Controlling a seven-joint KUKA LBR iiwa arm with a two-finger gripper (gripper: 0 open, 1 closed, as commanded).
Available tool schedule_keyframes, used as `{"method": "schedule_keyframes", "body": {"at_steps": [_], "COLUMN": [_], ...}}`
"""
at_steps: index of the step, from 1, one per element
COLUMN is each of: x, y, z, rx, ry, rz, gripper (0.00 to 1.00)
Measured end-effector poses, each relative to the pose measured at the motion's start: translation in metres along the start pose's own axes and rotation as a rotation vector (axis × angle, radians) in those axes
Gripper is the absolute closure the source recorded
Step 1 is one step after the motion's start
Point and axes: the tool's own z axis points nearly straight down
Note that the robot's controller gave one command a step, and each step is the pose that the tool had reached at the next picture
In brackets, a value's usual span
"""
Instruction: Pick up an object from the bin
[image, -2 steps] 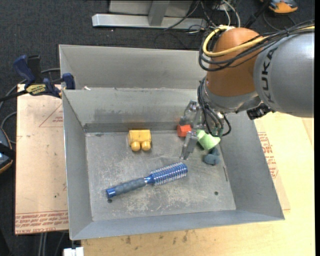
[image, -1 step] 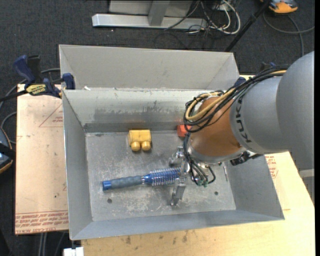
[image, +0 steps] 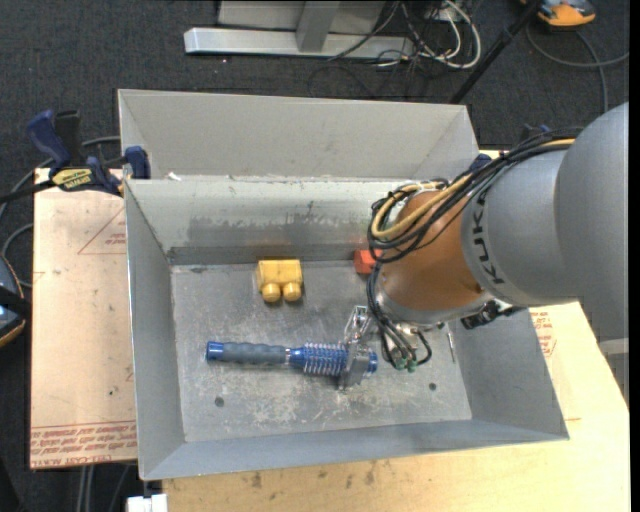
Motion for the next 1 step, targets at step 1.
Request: {"method": "schedule_keyframes", "body": {"at_steps": [1], "x": [-0.0198], "y": [0.0015], "z": [-0.1625], "rx": [0.002], "ry": [0.005], "rz": [-0.069], "gripper": [1.0]}}
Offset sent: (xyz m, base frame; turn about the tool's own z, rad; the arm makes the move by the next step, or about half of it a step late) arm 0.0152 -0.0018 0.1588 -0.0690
